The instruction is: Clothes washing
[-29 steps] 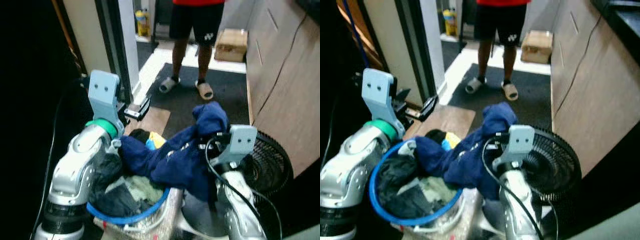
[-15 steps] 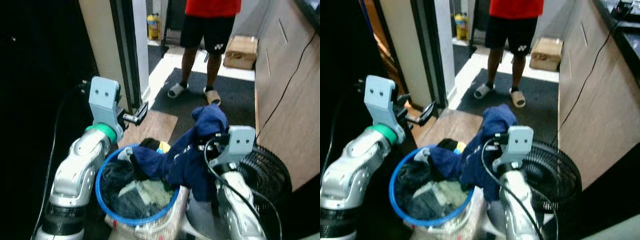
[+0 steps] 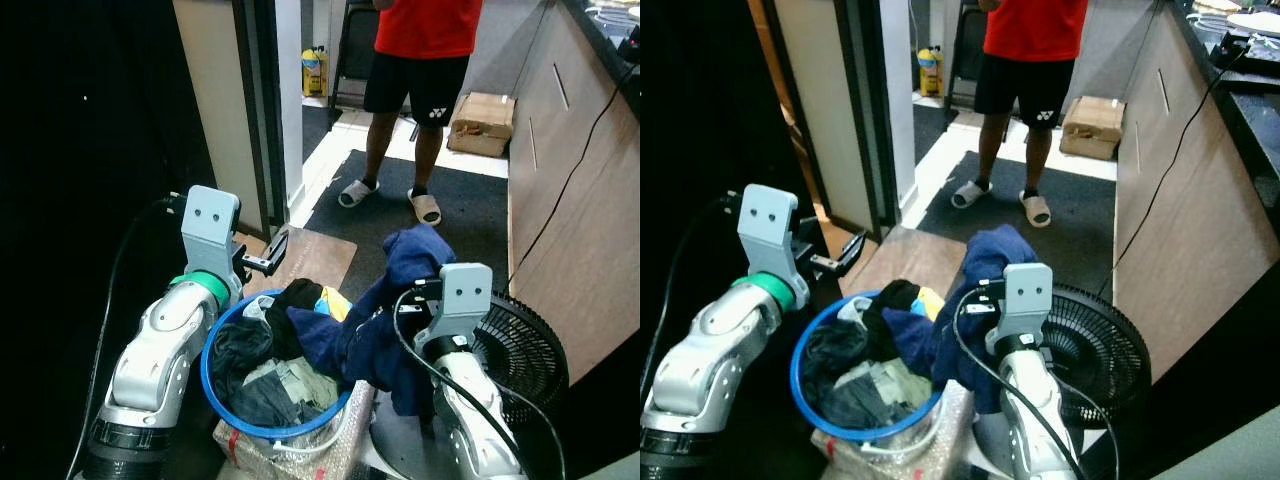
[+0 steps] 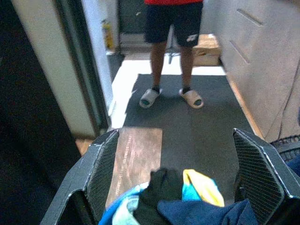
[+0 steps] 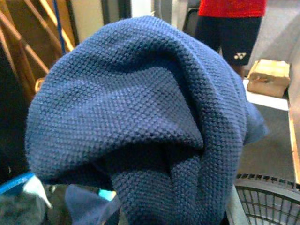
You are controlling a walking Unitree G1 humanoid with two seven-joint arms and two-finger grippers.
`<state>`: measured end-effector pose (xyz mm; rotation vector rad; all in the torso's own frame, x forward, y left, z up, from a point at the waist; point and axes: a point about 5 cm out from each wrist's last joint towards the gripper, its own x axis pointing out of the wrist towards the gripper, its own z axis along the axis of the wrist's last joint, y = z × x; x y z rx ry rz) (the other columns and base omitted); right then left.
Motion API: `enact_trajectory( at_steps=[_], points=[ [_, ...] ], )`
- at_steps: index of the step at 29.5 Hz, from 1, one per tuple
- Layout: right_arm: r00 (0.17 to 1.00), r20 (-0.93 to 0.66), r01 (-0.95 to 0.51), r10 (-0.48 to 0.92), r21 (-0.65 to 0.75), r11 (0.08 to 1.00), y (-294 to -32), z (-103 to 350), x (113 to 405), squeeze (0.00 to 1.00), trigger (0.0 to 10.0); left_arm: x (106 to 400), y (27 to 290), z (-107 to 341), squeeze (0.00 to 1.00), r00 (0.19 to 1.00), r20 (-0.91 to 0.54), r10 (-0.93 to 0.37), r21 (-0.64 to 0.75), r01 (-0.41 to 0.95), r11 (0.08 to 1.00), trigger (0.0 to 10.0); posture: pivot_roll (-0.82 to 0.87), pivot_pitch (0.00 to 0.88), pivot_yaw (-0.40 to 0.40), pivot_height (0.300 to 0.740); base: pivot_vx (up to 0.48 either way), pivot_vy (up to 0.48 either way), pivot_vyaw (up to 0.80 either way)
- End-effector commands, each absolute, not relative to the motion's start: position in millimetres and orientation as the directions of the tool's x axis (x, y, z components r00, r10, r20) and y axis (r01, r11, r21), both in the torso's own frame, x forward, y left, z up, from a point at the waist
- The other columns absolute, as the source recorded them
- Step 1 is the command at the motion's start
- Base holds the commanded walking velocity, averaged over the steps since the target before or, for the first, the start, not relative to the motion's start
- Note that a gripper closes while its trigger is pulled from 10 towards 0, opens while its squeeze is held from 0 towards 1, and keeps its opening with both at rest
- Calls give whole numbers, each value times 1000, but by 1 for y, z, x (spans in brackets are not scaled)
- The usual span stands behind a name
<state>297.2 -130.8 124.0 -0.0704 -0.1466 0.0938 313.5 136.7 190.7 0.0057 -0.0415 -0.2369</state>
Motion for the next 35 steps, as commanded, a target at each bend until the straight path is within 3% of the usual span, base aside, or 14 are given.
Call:
enact_trajectory(
  at_steps=[1,11,35],
  points=[
    [983,145,-100,116,-109,989,-128,121,296,0,10000,312,138,176,0,983,-11,-182,-15,182,983,10000,67,0,-11,733,0,0,0],
    [981,163,-82,104,-137,987,-131,126,302,0,10000,305,137,173,0,984,10,-177,40,176,983,10000,71,0,-24,733,0,0,0],
    [981,190,-25,47,-117,993,-129,123,304,0,10000,312,134,188,0,978,69,-198,28,196,980,10000,76,0,26,733,0,0,0]
  ],
)
